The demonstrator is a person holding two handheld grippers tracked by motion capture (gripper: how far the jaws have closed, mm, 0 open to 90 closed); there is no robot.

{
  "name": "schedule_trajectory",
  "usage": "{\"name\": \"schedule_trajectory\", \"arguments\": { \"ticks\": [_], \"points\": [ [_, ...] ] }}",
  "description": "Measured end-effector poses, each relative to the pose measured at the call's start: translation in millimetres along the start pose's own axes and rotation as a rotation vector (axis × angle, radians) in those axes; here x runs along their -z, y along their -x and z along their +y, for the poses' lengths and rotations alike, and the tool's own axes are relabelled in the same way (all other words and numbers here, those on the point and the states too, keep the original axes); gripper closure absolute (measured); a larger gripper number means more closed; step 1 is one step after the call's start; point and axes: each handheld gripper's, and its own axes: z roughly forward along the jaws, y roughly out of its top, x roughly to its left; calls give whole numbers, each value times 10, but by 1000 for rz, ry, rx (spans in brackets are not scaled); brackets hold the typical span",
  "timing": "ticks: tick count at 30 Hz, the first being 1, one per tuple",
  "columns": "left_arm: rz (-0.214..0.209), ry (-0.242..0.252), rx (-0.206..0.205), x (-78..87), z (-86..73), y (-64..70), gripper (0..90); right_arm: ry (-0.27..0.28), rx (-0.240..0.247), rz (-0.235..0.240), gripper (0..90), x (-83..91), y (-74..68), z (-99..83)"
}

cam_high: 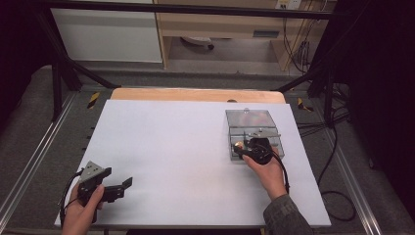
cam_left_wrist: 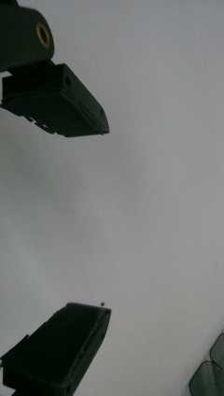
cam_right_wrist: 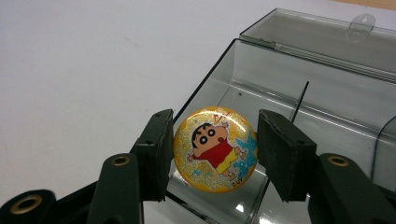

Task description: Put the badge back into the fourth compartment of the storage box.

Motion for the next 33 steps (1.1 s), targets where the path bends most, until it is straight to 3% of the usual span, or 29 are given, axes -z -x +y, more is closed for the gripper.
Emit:
{"name": "schedule_trajectory", "arguments": {
  "ticks": [15, 24, 33],
  "points": [
    [-6, 1, -7, -13, 7, 7, 103, 29, 3, 6, 448, 52, -25, 18],
    [19, 4, -23, 6, 8, 0, 99, 45, 13, -10, 407, 39, -48, 23],
    [21, 7, -25, 7, 12, 0, 96, 73, 19, -25, 311, 49, -52, 38]
  ]
}}
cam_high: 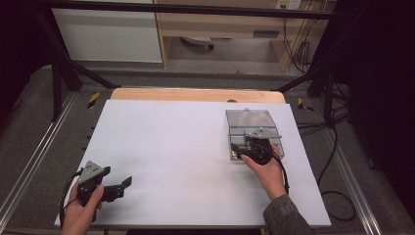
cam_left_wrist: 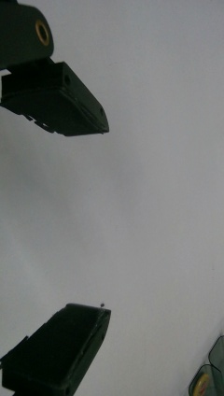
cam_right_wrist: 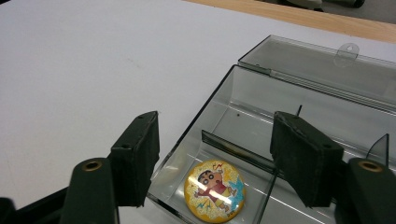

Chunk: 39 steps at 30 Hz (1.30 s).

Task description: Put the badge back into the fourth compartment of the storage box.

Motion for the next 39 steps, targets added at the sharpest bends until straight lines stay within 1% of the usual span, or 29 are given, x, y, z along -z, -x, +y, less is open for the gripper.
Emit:
{"name": "schedule_trajectory", "arguments": {
  "ticks": [5, 10, 12, 14, 17, 21, 25, 29, 33, 36, 39],
  "points": [
    [2, -2, -5, -2, -1, 3, 96, 8, -20, 4, 242, 6, 15, 13],
    [1, -1, -10, 2, -1, 1, 96, 19, -38, -6, 162, 4, 23, 18],
    [2, -2, -12, 5, -2, -2, 96, 27, -55, 8, 149, 8, 25, 19],
    [4, 0, -13, 5, -3, -5, 96, 38, -57, 15, 128, 12, 26, 24],
    [5, 1, -15, 6, -2, -5, 96, 49, -37, 16, 97, 17, 18, 23],
    [5, 4, -17, 7, -1, -2, 96, 54, -22, 8, 84, 26, 1, 22],
    [6, 6, -20, 9, -1, -5, 96, 70, -9, -4, 80, 45, -13, 29],
    [7, 8, -20, 10, -1, -4, 96, 97, 0, -22, 84, 72, -15, 41],
    [7, 9, -19, 12, -1, -3, 96, 126, 23, -40, 85, 100, -7, 46],
    [-1, 15, -18, 14, 1, 0, 94, 146, 35, -49, 61, 127, -5, 53],
    [-4, 19, -19, 14, 2, 5, 91, 170, 53, -71, 40, 164, 3, 75]
  ]
}}
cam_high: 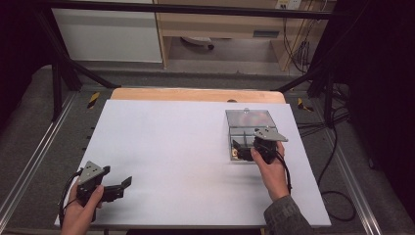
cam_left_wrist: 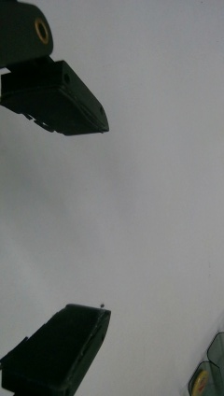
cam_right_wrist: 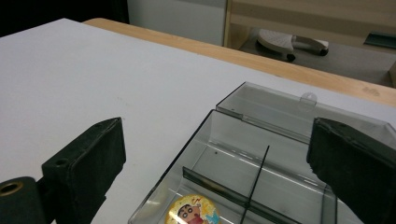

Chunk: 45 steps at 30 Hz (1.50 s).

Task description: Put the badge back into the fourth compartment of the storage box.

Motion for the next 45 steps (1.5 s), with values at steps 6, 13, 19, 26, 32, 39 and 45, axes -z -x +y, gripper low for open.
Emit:
{"name": "schedule_trajectory", "arguments": {
  "ticks": [6, 13, 19, 26, 32, 39, 45],
  "points": [
    [-3, 8, 8, 3, 6, 1, 88, 19, 6, 8, 56, 75, 33, 34],
    [-13, 17, 0, -7, 5, 1, 85, 26, 4, 32, 48, 162, 59, 60],
    [-12, 25, -5, 21, -5, -4, 83, 52, -9, 53, 45, 258, 107, 96],
    [-20, 39, -8, 19, 1, -2, 83, 96, -18, 71, 48, 419, 143, 138],
    [-18, 47, -10, 24, 4, 3, 83, 136, -15, 79, 48, 548, 152, 157],
    [-20, 47, -5, 25, -5, -8, 82, 152, -4, 81, 59, 621, 144, 159],
    [-19, 56, -4, 41, -3, -12, 82, 142, -4, 87, 57, 665, 125, 138]
  ]
}}
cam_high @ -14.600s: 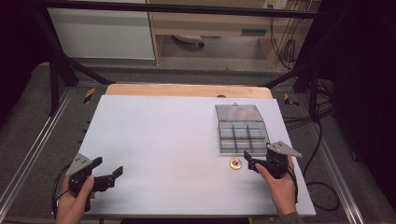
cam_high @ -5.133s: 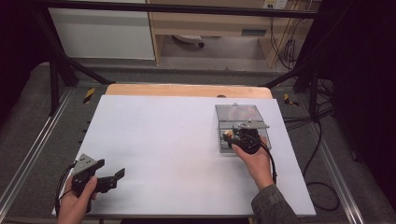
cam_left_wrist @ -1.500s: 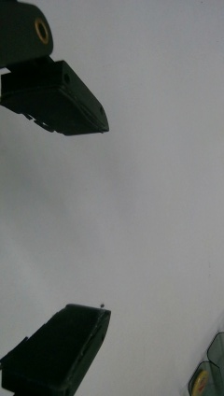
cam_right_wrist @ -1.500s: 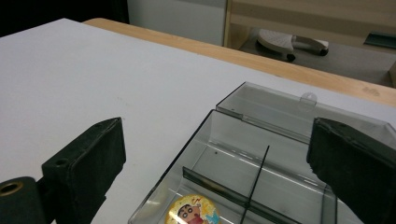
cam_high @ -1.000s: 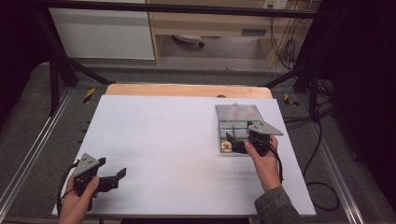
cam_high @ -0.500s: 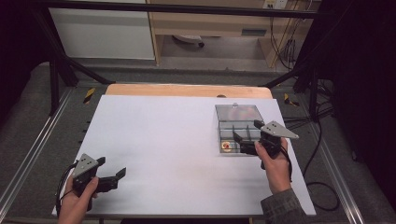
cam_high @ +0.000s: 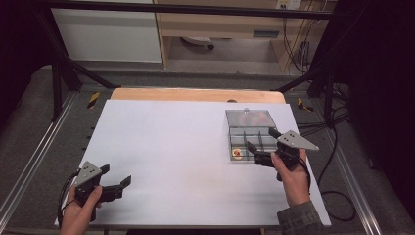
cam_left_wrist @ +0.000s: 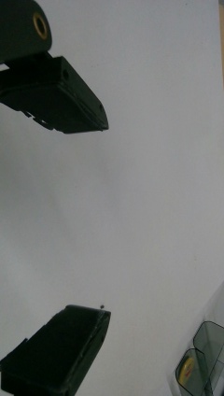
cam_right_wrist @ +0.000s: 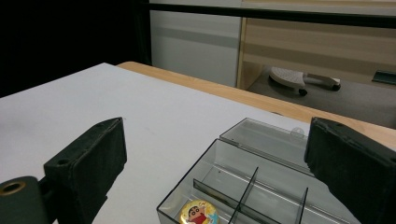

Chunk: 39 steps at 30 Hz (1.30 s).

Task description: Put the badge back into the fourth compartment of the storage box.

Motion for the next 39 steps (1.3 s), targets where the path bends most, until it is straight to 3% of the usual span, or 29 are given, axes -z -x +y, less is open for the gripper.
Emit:
{"name": "schedule_trajectory", "arguments": {
  "ticks": [39],
  "points": [
    [2, 17, 6, 26, 5, -15, 78, -109, -15, -10, 41, 379, 106, -434]
  ]
}}
